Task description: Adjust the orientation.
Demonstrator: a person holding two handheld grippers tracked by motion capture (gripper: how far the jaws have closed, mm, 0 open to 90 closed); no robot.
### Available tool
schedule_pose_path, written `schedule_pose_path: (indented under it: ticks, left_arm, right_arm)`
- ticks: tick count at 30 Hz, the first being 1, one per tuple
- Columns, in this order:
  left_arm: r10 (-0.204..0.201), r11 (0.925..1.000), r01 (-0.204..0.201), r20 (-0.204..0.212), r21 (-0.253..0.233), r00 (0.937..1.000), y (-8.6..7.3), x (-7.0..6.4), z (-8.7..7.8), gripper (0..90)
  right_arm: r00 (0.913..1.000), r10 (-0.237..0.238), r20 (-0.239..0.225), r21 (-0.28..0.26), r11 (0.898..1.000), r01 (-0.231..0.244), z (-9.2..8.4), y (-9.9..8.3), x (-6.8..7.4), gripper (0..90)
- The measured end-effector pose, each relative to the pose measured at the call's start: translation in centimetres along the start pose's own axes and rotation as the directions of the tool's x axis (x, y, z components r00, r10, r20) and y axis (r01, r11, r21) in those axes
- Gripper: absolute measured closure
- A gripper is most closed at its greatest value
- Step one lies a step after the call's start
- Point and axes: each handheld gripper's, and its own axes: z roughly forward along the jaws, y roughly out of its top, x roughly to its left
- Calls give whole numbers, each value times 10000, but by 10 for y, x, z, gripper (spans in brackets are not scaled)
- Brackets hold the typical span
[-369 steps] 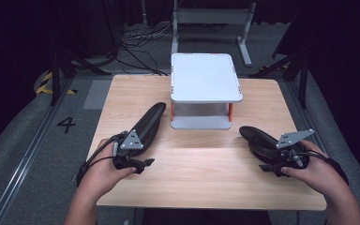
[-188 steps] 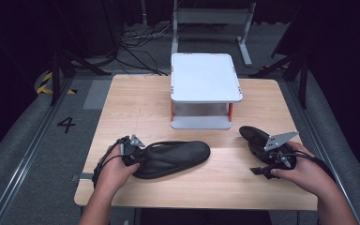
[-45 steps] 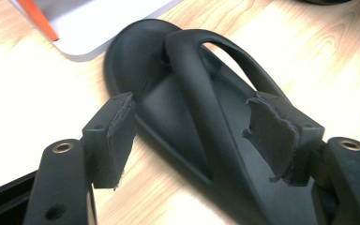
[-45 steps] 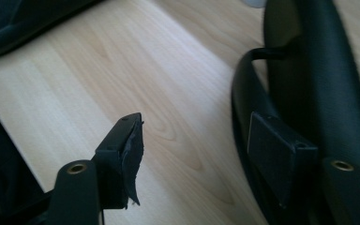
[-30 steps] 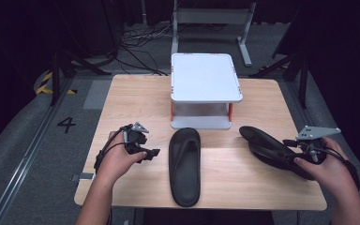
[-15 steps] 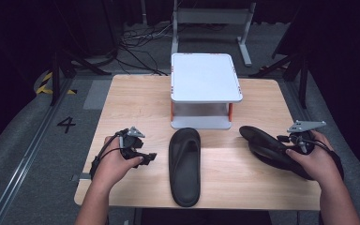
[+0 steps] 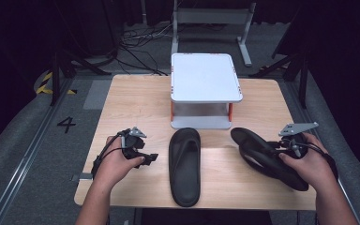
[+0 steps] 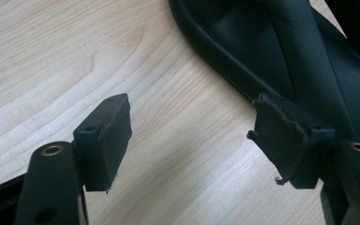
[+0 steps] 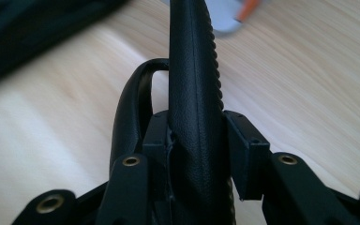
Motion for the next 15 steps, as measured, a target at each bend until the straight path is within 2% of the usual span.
schedule_pose_path:
  ticks: [1,3,4,7,8,9,12,15]
  left_arm:
    - [55,10000,-55,31,3,10000,0,0,0,289]
    - [136,9999,-137,28,65,9999,0,0,0,290]
    - [136,9999,-137,28,65,9999,0,0,0,290]
    - [163,9998,-164,50,63,9999,0,-1,0,291]
    - [191,9998,-192,32,58,9998,0,-1,0,293]
    - [168,9998,-168,63,79,9998,0,-1,0,294]
    - [196,9998,-197,87,89,9998,0,0,-1,295]
    - [194,9998,-194,-9,90,9998,0,1,0,295]
  right_arm:
    - [9985,-96,-547,-18,10000,95,1,8,16,647]
    - [9927,-49,-1204,89,9999,60,5,13,29,647]
    - [9927,-49,-1204,89,9999,60,5,13,29,647]
    - [9793,-12,-2024,232,9997,60,17,16,41,647]
    - [9777,26,-2100,253,9997,27,23,16,43,647]
    - [9796,-2,-2012,315,9995,67,26,16,43,647]
    - [9897,-60,-1429,336,9994,109,34,15,41,648]
    - [9926,-72,-1208,146,9999,90,34,13,36,650]
